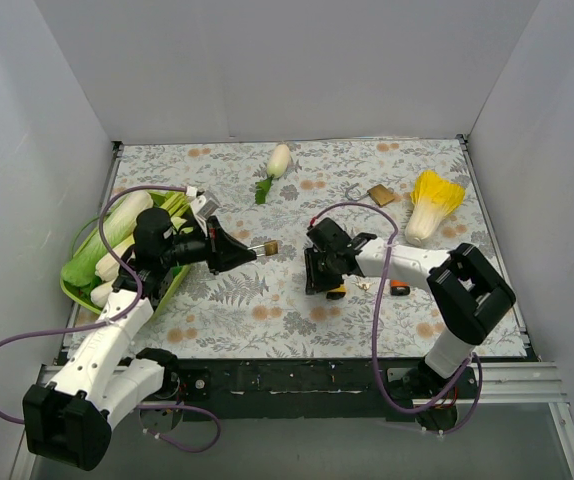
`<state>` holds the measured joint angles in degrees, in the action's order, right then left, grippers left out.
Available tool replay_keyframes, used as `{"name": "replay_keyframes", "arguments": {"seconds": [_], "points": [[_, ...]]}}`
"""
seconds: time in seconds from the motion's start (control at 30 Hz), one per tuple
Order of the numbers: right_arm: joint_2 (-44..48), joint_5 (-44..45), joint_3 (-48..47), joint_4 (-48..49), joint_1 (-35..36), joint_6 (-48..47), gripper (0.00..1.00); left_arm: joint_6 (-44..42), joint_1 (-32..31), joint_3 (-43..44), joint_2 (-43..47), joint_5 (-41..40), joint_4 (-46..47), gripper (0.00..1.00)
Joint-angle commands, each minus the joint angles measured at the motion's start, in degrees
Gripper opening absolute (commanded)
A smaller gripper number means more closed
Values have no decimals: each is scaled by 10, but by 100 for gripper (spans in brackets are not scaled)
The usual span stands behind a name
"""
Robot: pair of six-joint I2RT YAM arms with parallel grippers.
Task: Lock with the key
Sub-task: Place the key at the center of the board, then place the lock at the center of the board.
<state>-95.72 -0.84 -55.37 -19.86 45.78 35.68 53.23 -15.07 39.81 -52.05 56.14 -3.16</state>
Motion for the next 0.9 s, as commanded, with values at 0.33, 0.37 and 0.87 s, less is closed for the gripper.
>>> {"name": "replay_keyframes", "arguments": {"seconds": [0.33,0.37,0.87], "points": [[243,-56,-62,-28,4,-375,70,-36,8,138,-132,85,-279,0],[257,-71,-61,-19,5,-413,71,-44,8,145,-139,98,-300,0],[247,-102,-157,-55,170,-660,74,8,-46,154,-159,100,-300,0]]}}
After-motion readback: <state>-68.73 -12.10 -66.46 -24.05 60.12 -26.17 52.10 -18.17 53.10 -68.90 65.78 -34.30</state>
